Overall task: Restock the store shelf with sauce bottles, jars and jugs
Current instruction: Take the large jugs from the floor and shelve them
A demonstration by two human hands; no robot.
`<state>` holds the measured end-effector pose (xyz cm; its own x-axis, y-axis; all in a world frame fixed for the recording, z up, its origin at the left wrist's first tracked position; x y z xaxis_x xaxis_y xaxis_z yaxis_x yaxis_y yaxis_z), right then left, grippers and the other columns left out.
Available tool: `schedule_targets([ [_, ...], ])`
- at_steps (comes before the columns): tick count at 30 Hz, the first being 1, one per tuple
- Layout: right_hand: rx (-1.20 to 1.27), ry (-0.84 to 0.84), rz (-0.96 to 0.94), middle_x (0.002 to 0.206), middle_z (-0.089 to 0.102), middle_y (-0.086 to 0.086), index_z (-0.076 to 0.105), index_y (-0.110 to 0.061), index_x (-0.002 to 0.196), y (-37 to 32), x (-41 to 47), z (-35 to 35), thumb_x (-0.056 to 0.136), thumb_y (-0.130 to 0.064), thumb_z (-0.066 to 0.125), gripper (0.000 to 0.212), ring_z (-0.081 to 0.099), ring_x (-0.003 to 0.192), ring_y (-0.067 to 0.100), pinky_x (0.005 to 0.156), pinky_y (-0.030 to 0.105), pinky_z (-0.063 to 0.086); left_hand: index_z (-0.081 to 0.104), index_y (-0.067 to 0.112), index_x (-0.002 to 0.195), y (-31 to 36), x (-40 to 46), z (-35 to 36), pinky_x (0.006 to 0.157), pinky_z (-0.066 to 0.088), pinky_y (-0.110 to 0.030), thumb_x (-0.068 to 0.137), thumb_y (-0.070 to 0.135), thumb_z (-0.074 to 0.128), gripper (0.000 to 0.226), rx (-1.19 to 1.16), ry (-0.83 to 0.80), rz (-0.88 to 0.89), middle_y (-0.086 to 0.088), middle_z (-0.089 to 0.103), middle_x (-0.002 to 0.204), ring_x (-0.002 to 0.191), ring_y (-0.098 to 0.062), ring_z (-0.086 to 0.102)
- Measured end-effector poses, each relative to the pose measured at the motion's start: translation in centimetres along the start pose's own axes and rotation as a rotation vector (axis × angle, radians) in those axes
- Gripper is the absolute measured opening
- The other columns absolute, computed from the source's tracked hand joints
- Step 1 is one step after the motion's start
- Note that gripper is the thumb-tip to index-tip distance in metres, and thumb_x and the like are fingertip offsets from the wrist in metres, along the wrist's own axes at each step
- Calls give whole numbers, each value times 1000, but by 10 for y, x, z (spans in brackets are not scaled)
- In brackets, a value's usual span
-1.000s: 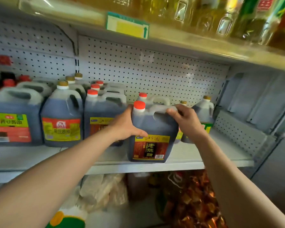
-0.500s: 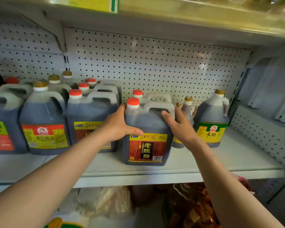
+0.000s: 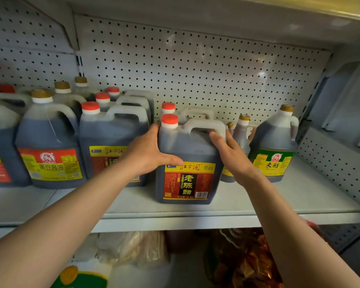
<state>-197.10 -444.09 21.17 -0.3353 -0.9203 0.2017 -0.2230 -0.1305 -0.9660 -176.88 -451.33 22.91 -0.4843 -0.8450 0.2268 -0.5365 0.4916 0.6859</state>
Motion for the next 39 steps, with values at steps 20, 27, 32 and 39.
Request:
schedule_targets([
  [20,75,-30,34,125,65,7,52,-31,132,-1,-9,9,100,-36,53,32,68,106,16,85,28,58,32,33,144,6,-6,-3,102,47,-44,55,50,91,108,42,-7,-36,4,53,143,129,-24,51],
  [27,-7,45,9,134,60,-2,53,-43,133,-3,-12,4,87,-57,59,49,60,120,16,102,40,52,32,32,146,6,-7,-3,101,46,-37,56,46,93,110,20,2,-33,3,54,142,128,-23,53],
  [32,47,16,18,120,67,-4,56,-30,131,-2,-9,-2,100,-36,56,31,68,97,4,71,16,54,29,33,148,6,-6,0,102,46,-40,58,44,92,111,-6,-16,-34,4,52,144,130,-23,51],
  [39,225,-34,125,110,70,7,56,-36,114,7,-9,12,100,-32,55,15,73,90,17,71,30,60,27,34,149,3,-4,0,101,46,-39,58,45,92,112,-7,-21,-36,4,51,145,130,-24,50],
])
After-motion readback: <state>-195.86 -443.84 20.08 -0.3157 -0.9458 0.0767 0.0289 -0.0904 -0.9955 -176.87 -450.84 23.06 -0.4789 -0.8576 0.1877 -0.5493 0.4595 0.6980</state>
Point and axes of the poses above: each hand's wrist, its own x-axis towards the middle knuckle, its own z-axis out of the palm, y = z × x, the point moved 10 cm from there along x, towards the middle knuckle
